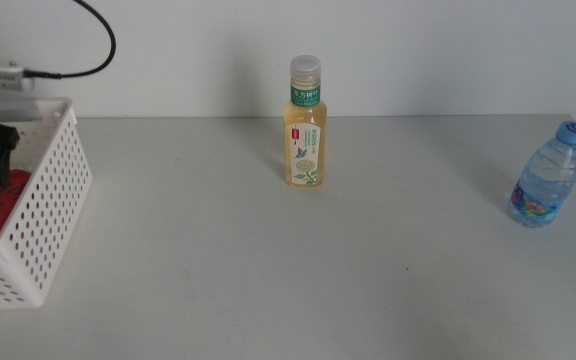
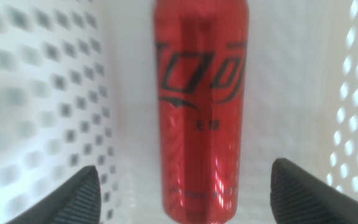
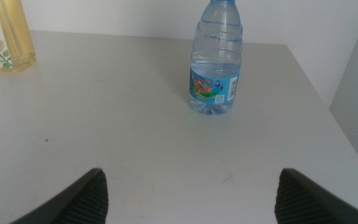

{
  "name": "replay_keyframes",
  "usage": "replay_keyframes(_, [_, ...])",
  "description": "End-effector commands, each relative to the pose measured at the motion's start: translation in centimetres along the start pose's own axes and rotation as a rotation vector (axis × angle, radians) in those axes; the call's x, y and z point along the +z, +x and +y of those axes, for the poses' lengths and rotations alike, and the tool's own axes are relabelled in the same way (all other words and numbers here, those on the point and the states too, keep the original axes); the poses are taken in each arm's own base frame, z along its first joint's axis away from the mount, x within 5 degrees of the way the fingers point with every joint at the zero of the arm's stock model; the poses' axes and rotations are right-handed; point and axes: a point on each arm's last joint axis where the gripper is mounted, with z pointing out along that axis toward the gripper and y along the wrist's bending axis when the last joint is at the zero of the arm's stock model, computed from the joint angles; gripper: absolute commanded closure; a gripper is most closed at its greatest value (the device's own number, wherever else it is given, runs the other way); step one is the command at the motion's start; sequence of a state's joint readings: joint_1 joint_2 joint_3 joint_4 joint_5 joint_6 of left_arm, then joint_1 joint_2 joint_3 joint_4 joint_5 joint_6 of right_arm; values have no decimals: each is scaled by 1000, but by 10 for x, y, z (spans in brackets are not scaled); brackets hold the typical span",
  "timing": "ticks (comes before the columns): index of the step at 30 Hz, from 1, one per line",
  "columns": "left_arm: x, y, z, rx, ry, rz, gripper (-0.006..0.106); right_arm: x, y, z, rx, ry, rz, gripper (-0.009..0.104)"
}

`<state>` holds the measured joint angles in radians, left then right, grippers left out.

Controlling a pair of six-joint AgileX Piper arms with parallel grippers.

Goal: Use arms to grab the bottles and put them into the dustbin to the left of the table.

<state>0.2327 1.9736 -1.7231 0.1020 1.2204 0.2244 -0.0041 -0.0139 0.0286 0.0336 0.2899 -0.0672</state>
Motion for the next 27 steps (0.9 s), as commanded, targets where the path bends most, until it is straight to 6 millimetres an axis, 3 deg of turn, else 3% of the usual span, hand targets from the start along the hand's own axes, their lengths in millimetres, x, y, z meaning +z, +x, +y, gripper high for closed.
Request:
replay_keyframes(1, [-62, 5, -7, -36, -66, -86, 7, -3, -10, -1, -14, 15, -101, 17])
replay_keyframes(8, [-122, 22, -53, -80, -36, -217, 11, -3, -10, -1, -14, 15, -101, 17])
replay_keyframes(12, [-144, 40, -83, -57, -14, -304, 12, -3, -10, -1, -14, 15, -101, 17])
replay_keyframes(18, [-157, 77, -117, -33, 27, -457, 12, -3, -10, -1, -14, 15, -101, 17])
replay_keyframes(27, [-151, 133, -157, 54, 183, -695, 12, -3, -10, -1, -14, 15, -101, 17])
